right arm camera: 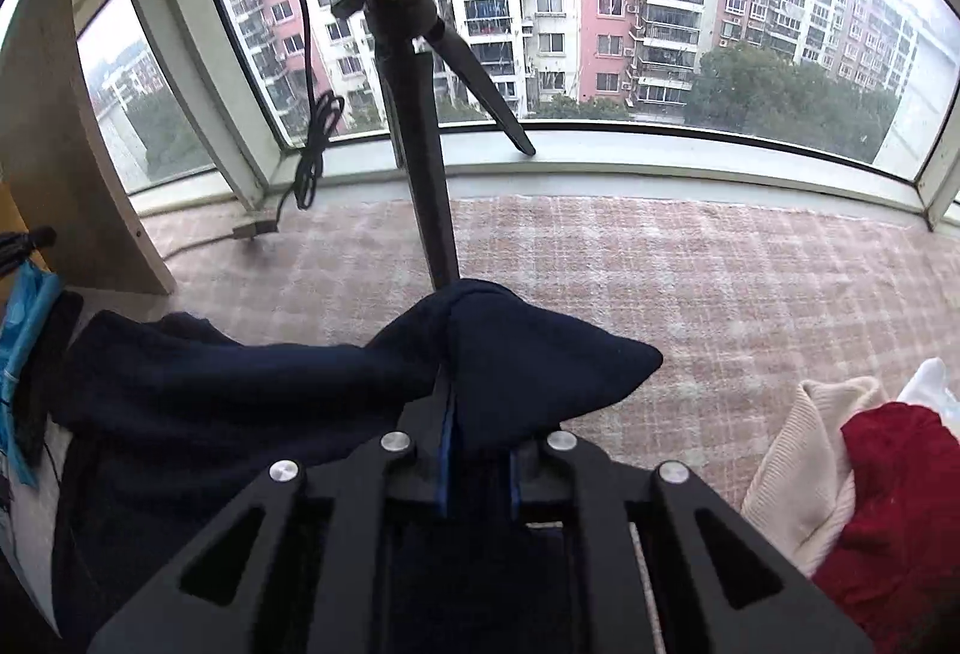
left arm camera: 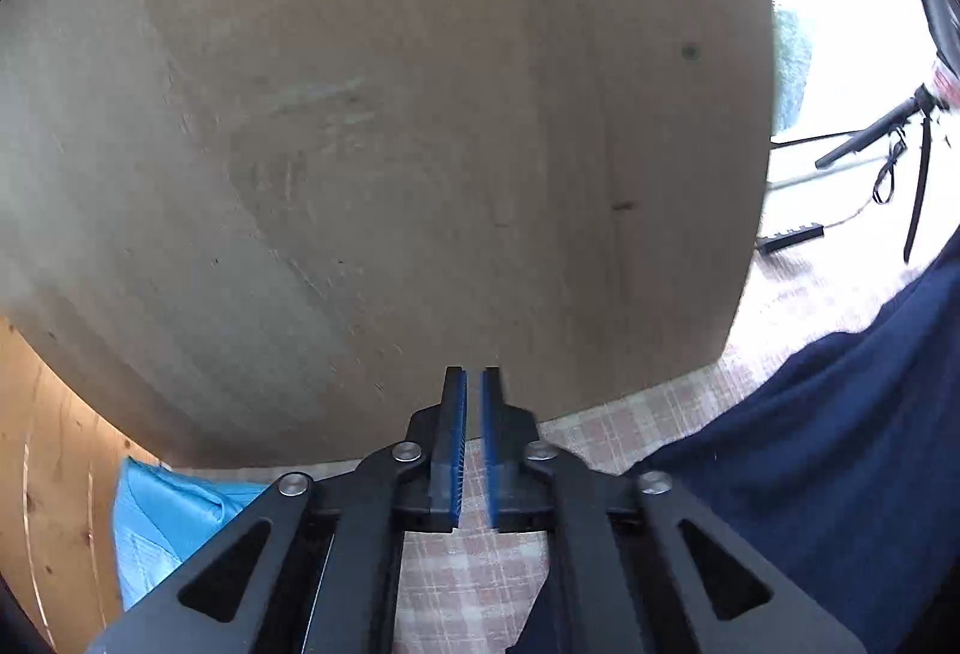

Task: Fold clothes
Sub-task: 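Pull the collar end straight with both grippers and open them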

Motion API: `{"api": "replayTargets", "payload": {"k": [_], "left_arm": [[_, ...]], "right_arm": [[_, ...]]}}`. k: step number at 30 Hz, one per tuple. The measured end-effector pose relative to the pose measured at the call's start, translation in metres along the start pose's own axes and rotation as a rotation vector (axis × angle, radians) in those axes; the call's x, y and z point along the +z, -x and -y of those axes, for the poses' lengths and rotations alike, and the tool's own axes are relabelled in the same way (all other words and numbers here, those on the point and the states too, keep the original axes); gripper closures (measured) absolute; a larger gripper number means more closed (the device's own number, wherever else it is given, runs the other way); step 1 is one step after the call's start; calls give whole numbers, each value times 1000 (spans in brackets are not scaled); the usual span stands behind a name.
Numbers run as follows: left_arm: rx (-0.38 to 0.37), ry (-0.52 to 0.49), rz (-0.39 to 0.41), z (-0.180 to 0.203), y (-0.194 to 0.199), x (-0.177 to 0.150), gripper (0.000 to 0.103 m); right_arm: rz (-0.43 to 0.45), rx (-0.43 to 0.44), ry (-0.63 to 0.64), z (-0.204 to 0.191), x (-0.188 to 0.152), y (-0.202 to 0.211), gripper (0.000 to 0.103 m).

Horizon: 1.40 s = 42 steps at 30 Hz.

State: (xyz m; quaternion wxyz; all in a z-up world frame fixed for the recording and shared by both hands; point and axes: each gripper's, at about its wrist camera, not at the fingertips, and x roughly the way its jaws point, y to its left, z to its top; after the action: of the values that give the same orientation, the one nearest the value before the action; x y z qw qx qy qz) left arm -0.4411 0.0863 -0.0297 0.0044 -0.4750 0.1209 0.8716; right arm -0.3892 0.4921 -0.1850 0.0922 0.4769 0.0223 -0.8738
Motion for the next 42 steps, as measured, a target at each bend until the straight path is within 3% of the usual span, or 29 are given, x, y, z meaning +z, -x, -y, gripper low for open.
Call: {"api": "replayTargets", "payload": {"k": [1, 2, 3, 5, 7, 9, 11, 13, 14, 17, 18, 19, 22, 23, 24, 28, 30, 32, 35, 36, 40, 41, 42], "left_arm": [[-32, -12, -25, -1, -3, -2, 88], [-64, -24, -49, -2, -5, -4, 77], [-101, -33, -73, -3, -7, -9, 65], [-196, -55, -130, 1, -13, -26, 53], [-250, -87, -190, 7, -22, -43, 50], [-241, -105, -255, 19, -34, -54, 48], [-268, -85, -297, 24, -47, -61, 51], [-303, -60, -316, 25, -54, -65, 89], [-282, -68, -322, 27, -53, -65, 99], [-164, -147, -250, 27, -28, -53, 101], [-103, -178, -203, 25, -15, -45, 101], [-14, -214, -136, 24, -1, -36, 101], [333, -281, 35, 13, 21, -14, 101], [405, -279, 55, 6, 22, -9, 98], [370, -260, 16, -3, 18, -5, 83], [202, -212, -78, -25, 22, -19, 78], [87, -214, -102, -26, 31, -36, 60], [-6, -210, -121, -26, 43, -57, 50], [-98, -220, -145, -18, 56, -92, 47], [-92, -250, -145, -15, 57, -102, 44], [56, -383, -174, 7, 26, -127, 44], [72, -385, -185, 18, 13, -131, 49], [76, -371, -199, 18, 4, -135, 66]], "right_arm": [[-58, -23, 15, -2, -2, -12, 86], [-103, -31, 15, -3, -5, -21, 85], [-126, -26, 7, -2, -9, -25, 83], [-123, -4, -16, 6, -19, -21, 77], [-113, 8, -50, 13, -23, -16, 58], [-106, 21, -85, 21, -24, -11, 55], [-104, 26, -106, 26, -26, -8, 55], [-106, 15, -104, 25, -26, -9, 55], [-105, 19, -102, 25, -28, -9, 55], [-97, 26, -103, 25, -33, -7, 61], [-90, 27, -108, 25, -34, -7, 72], [-84, 27, -114, 25, -35, -6, 79], [-95, 11, -147, 29, -37, -13, 79], [-104, 13, -152, 30, -38, -16, 79], [-112, 15, -156, 30, -38, -18, 78], [-118, 4, -161, 31, -40, -15, 71], [-109, 8, -170, 33, -42, -8, 68], [-101, 17, -183, 36, -46, 1, 67], [-84, 35, -211, 43, -58, 19, 64], [-79, 44, -224, 45, -63, 25, 63], [-80, 88, -275, 48, -88, 46, 57], [-83, 91, -282, 47, -94, 49, 57], [-90, 93, -283, 45, -99, 51, 57]]}}
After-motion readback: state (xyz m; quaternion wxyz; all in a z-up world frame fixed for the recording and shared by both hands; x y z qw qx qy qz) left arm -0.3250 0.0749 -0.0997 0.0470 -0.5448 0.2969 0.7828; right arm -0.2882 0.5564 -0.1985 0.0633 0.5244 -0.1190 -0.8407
